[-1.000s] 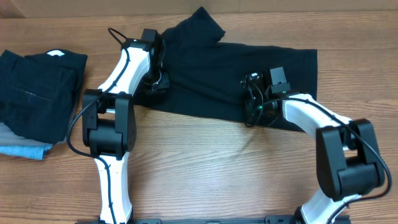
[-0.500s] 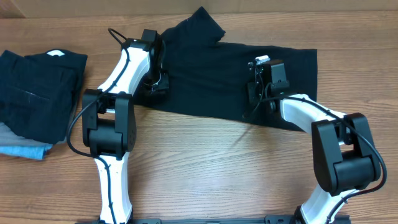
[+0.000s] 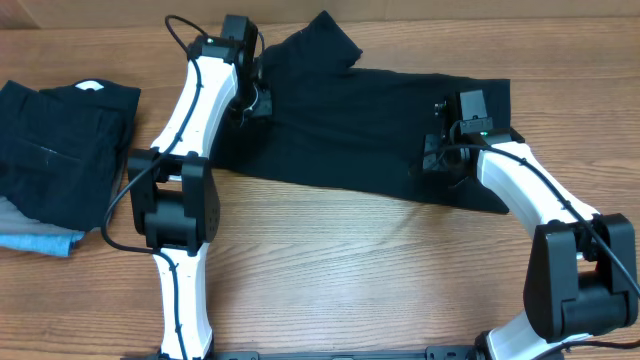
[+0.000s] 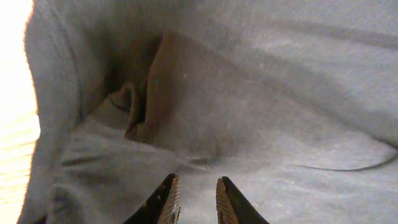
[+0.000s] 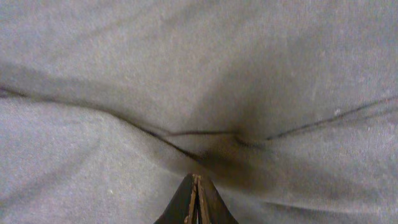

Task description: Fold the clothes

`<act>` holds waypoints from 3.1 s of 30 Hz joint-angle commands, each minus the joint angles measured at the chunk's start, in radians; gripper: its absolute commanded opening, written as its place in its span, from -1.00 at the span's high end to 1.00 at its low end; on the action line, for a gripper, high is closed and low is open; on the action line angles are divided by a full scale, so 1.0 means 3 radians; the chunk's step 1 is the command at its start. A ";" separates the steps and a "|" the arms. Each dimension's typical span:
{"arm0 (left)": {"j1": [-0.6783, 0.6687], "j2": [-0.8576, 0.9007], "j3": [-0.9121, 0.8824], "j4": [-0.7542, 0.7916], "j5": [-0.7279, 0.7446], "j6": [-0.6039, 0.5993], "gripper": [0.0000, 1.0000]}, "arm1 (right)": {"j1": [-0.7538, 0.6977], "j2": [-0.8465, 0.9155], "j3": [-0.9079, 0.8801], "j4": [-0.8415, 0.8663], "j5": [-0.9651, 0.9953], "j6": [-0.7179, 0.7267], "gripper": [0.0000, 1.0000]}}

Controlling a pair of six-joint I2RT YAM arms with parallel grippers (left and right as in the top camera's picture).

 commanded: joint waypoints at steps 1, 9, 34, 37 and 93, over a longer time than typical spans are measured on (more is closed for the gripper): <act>-0.0036 0.0006 -0.0132 0.0135 0.0092 0.0069 0.53 | -0.0056 0.0062 -0.0019 0.0006 0.0189 0.0039 0.92; -0.0103 0.0013 -0.0308 0.0468 -0.0132 0.0169 0.37 | -0.0767 0.0234 -0.0036 0.0130 0.0099 0.0037 0.92; -0.0103 0.0013 -0.0402 0.0580 -0.0178 0.0216 0.27 | -0.0977 0.0159 -0.0454 0.0456 -0.0415 -0.0275 0.92; -0.0103 0.0013 -0.0402 0.0593 -0.0193 0.0217 0.24 | -0.1069 0.0159 -0.0453 0.0617 -0.0392 -0.0275 0.92; 0.0271 -0.0132 -0.0107 -0.1068 -0.0688 -0.0436 0.70 | -0.1205 0.0140 0.0221 -0.0710 -0.0800 -0.0126 0.92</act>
